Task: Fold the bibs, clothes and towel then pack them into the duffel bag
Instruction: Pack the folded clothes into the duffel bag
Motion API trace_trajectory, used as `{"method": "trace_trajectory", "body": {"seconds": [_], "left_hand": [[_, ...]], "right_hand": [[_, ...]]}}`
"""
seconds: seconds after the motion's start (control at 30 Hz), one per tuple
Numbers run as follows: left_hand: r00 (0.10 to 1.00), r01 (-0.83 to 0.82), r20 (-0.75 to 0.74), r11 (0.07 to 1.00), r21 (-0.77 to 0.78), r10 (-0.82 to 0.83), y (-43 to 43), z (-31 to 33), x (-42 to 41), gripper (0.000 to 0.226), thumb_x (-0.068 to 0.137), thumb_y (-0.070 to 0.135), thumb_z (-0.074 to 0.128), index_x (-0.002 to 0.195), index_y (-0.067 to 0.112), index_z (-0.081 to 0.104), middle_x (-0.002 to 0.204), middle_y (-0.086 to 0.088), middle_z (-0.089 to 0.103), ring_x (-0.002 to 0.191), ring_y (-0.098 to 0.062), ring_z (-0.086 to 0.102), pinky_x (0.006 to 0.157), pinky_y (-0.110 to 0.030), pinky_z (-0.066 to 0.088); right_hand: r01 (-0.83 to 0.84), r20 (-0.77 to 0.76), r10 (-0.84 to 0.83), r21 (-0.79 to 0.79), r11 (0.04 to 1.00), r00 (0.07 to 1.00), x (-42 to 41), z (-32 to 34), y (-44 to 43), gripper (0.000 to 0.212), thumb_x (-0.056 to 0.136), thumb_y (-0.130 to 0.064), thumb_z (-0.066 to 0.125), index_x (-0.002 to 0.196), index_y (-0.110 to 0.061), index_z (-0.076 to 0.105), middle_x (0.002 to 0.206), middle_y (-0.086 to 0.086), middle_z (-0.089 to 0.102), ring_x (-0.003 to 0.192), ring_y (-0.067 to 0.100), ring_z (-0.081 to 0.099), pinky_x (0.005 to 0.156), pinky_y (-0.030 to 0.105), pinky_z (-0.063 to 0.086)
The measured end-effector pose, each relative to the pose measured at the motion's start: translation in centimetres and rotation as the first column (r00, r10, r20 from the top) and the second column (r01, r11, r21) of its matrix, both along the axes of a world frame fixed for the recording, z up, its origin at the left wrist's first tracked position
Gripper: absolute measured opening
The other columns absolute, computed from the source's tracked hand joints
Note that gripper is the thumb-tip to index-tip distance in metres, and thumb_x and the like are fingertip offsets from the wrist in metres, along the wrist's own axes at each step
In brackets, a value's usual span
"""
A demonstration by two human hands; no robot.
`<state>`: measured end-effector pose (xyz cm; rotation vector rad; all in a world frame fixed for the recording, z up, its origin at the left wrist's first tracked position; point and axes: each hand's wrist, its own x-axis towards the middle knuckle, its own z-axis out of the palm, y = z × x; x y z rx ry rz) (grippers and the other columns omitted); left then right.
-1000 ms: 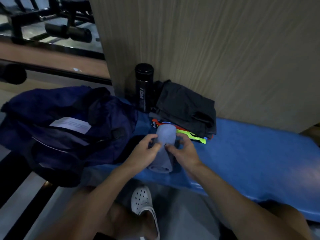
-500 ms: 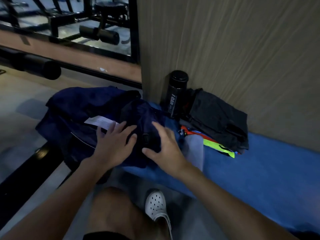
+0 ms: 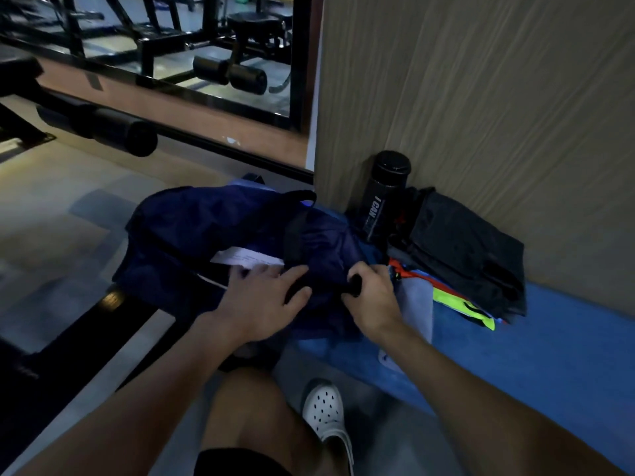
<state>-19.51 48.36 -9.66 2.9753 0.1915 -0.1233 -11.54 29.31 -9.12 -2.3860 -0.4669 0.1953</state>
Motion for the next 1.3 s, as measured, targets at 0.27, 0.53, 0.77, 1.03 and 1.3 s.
{"method": "trace_trajectory", "body": {"seconds": [0.27, 0.53, 0.77, 1.03, 1.3], "left_hand": [[0.929, -0.361, 0.117, 0.93, 0.068, 0.352, 11.0, 0.1, -3.3, 0.064, 0.089, 0.077, 0.025, 0.148, 0.051, 0.028, 0.165, -0.005, -0.013, 0.151, -0.024, -0.018, 0.116, -0.062, -0.005], [0.844, -0.532, -0.02, 0.832, -0.157, 0.536, 17.4, 0.6, -3.3, 0.078, 0.074, 0.09, 0.036, 0.144, 0.058, 0.023, 0.157, -0.016, 0.016, 0.142, -0.042, 0.026, 0.115, -0.053, 0.026], [0.844, -0.407, 0.129, 0.778, -0.478, 0.521, 16.6, 0.2, -3.3, 0.071, 0.083, 0.039, 0.078, 0.145, 0.024, 0.047, 0.137, -0.007, 0.032, 0.13, -0.026, 0.041, 0.109, -0.034, 0.037], [0.833, -0.358, 0.235, 0.812, -0.461, 0.501, 16.3, 2.4, -4.3, 0.077, 0.077, 0.036, 0.083, 0.142, 0.013, 0.048, 0.144, -0.003, 0.029, 0.131, -0.019, 0.039, 0.103, -0.021, 0.029], [0.769, -0.274, 0.429, 0.851, -0.449, 0.474, 14.8, 8.9, -5.8, 0.07, 0.076, 0.026, 0.085, 0.136, 0.006, 0.054, 0.138, -0.009, 0.033, 0.121, -0.013, 0.04, 0.101, -0.014, 0.027]], "right_hand": [[0.086, -0.008, -0.086, 0.023, 0.996, 0.996, 0.8, -0.5, 0.1, 0.034, 0.087, -0.004, 0.065, 0.114, -0.021, 0.053, 0.124, 0.013, 0.039, 0.086, 0.017, 0.041, 0.083, 0.024, 0.042], [0.131, 0.005, -0.131, -0.02, 0.991, 0.991, 2.7, -1.2, 0.8, 0.036, 0.09, -0.004, 0.064, 0.118, -0.022, 0.049, 0.117, 0.017, 0.049, 0.068, 0.008, 0.041, 0.068, 0.027, 0.038], [0.17, -0.04, -0.166, 0.139, 0.976, 0.985, 3.2, -0.6, 1.4, 0.043, 0.083, 0.003, 0.067, 0.115, -0.024, 0.056, 0.118, 0.014, 0.047, 0.093, 0.019, 0.044, 0.081, 0.022, 0.04], [0.121, 0.083, -0.149, 0.276, 0.953, 0.985, 2.7, 3.3, 1.9, 0.04, 0.084, 0.01, 0.063, 0.115, -0.014, 0.059, 0.114, 0.01, 0.037, 0.076, -0.001, 0.039, 0.06, -0.007, 0.03], [0.079, 0.185, -0.154, 0.357, 0.931, 0.971, 1.1, 8.8, 1.3, 0.045, 0.083, 0.011, 0.063, 0.119, -0.015, 0.06, 0.117, 0.011, 0.039, 0.097, 0.014, 0.044, 0.078, -0.005, 0.027]]}}
